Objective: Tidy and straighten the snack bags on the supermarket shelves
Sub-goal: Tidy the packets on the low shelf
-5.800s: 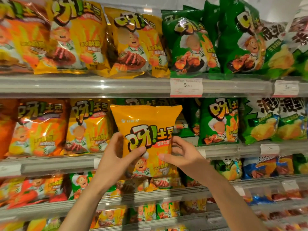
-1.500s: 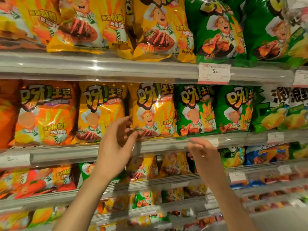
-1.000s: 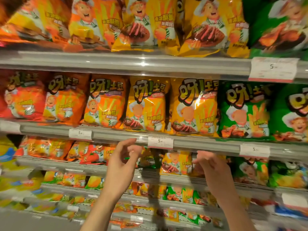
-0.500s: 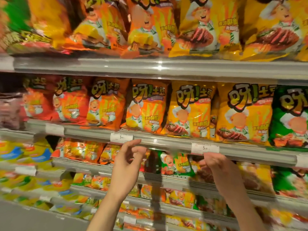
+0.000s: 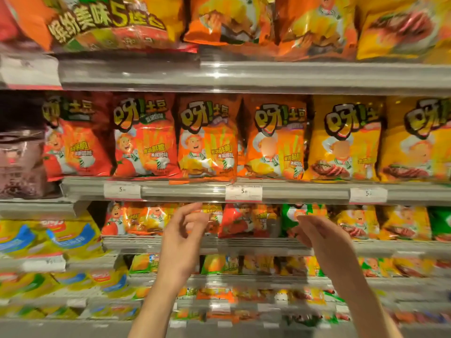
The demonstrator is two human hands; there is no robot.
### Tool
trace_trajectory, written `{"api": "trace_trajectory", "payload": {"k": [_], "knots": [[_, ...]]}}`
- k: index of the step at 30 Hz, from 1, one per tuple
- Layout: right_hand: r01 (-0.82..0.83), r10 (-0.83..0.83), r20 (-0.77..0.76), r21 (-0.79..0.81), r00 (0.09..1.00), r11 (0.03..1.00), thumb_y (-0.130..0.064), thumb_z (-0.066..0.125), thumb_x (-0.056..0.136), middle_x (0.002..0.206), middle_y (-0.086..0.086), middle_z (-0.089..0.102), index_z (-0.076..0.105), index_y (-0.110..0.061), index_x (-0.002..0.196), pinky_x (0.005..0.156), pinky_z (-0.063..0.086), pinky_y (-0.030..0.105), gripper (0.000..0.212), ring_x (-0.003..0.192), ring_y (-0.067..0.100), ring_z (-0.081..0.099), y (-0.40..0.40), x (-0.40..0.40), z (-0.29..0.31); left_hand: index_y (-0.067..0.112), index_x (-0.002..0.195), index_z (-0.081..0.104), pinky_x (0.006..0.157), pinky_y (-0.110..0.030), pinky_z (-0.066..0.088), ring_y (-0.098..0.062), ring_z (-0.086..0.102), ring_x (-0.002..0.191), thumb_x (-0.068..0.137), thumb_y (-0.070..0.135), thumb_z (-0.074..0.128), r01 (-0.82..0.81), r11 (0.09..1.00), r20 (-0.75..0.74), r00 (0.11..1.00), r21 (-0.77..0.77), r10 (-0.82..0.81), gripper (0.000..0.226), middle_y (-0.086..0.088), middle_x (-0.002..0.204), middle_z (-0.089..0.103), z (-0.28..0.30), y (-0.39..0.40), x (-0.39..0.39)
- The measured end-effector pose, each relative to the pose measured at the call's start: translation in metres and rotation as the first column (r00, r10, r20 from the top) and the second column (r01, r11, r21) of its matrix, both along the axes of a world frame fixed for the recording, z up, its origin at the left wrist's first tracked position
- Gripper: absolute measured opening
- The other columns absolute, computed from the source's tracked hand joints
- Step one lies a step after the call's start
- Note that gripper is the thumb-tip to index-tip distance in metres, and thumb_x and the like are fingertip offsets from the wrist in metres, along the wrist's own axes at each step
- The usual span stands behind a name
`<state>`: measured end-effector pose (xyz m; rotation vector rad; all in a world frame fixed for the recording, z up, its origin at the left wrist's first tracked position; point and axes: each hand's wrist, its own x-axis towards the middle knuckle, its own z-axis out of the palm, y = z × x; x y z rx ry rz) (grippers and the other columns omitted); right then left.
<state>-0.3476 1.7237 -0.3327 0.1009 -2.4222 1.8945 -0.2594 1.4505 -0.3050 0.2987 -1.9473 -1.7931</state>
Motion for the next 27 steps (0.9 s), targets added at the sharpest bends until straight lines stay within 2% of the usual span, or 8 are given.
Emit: {"api": "trace_trajectory", "payload": {"k": [3, 5, 8, 10, 16, 21, 24, 27], "knots": [[0.01, -0.009, 0.029, -0.025, 1.0, 1.0, -0.026, 0.065, 0.1, 0.077, -0.002, 0.075, 0.076, -0.009, 0.092, 0.059, 0.049, 0.008, 0.022, 0.071, 0.001, 0.07, -0.007, -0.003, 0.0, 0.024, 0.112, 0.067, 0.089, -0.044, 0.055, -0.033, 0.071, 0.094, 0.071, 0.054, 0.073, 0.014, 0.999, 0.013, 1.0, 0.048, -0.014, 0.051, -0.01, 0.092, 0.074, -0.005, -0.011, -0.002], [0.0, 0.001, 0.038, -0.039, 0.999, 0.999, -0.032, 0.066, 0.099, 0.081, -0.005, 0.076, 0.078, -0.021, 0.091, 0.062, 0.051, 0.011, 0.018, 0.074, 0.001, 0.07, -0.012, -0.004, 0.004, 0.024, 0.113, 0.067, 0.088, -0.044, 0.055, -0.032, 0.071, 0.094, 0.068, 0.057, 0.07, 0.014, 0.999, 0.04, 0.999, 0.035, -0.016, 0.056, -0.013, 0.094, 0.074, -0.008, -0.014, -0.007], [0.012, -0.012, 0.025, -0.011, 1.0, 1.0, -0.032, 0.062, 0.101, 0.084, -0.005, 0.076, 0.078, -0.03, 0.087, 0.073, 0.056, 0.03, 0.021, 0.079, 0.012, 0.072, -0.02, -0.01, 0.001, 0.022, 0.113, 0.068, 0.09, -0.045, 0.055, -0.028, 0.07, 0.089, 0.077, 0.044, 0.072, 0.058, 0.998, 0.101, 0.993, 0.013, -0.059, 0.042, -0.02, 0.097, 0.072, -0.017, -0.012, -0.017], [0.016, -0.015, -0.011, 0.057, 1.0, 0.998, -0.03, 0.06, 0.102, 0.082, -0.007, 0.076, 0.075, -0.029, 0.087, 0.078, 0.058, 0.037, 0.021, 0.077, 0.013, 0.072, -0.027, -0.013, -0.008, 0.023, 0.113, 0.069, 0.093, -0.044, 0.055, -0.024, 0.071, 0.092, 0.088, 0.035, 0.074, 0.067, 0.998, 0.134, 0.989, -0.016, -0.064, 0.028, -0.012, 0.093, 0.074, -0.026, -0.012, -0.025], [-0.054, 0.038, 0.114, 0.137, 0.993, 0.989, -0.025, 0.061, 0.101, 0.075, -0.018, 0.075, 0.073, -0.03, 0.093, 0.072, 0.047, 0.022, 0.015, 0.075, -0.005, 0.068, -0.04, -0.036, -0.053, 0.026, 0.107, 0.067, 0.079, -0.012, 0.049, -0.002, 0.068, 0.084, 0.101, 0.016, 0.061, 0.073, 0.991, 0.211, 0.976, -0.115, -0.047, 0.013, 0.007, 0.089, 0.074, -0.056, -0.008, -0.045], [-0.055, 0.03, 0.161, 0.153, 0.987, 0.987, -0.015, 0.061, 0.101, 0.097, -0.01, 0.073, 0.072, -0.023, 0.104, 0.069, 0.043, 0.002, 0.014, 0.094, 0.005, 0.067, -0.05, -0.048, -0.071, 0.013, 0.114, 0.064, 0.073, -0.015, 0.043, -0.006, 0.061, 0.082, 0.103, 0.004, 0.055, 0.134, 0.988, 0.259, 0.96, -0.076, -0.11, 0.017, -0.002, 0.09, 0.065, -0.078, -0.006, -0.06], [-0.024, -0.004, 0.141, 0.194, 0.99, 0.981, -0.013, 0.06, 0.102, 0.096, 0.013, 0.071, 0.067, -0.011, 0.118, 0.064, 0.042, 0.005, 0.017, 0.084, 0.018, 0.065, -0.058, -0.056, -0.075, 0.015, 0.11, 0.066, 0.066, -0.009, 0.043, 0.007, 0.061, 0.071, 0.098, -0.003, 0.061, 0.141, 0.988, 0.255, 0.96, -0.069, -0.119, 0.022, 0.003, 0.088, 0.067, -0.087, 0.0, -0.082], [-0.087, 0.035, 0.162, 0.323, 0.986, 0.942, -0.026, 0.056, 0.105, 0.108, 0.004, 0.071, 0.061, -0.013, 0.129, 0.078, 0.048, 0.021, 0.028, 0.094, 0.017, 0.065, -0.072, -0.062, -0.079, 0.033, 0.11, 0.068, 0.075, -0.019, 0.054, 0.004, 0.071, 0.089, 0.095, 0.017, 0.072, 0.193, 0.973, 0.273, 0.95, -0.125, -0.153, 0.023, 0.014, 0.098, 0.078, -0.1, 0.005, -0.1]]}}
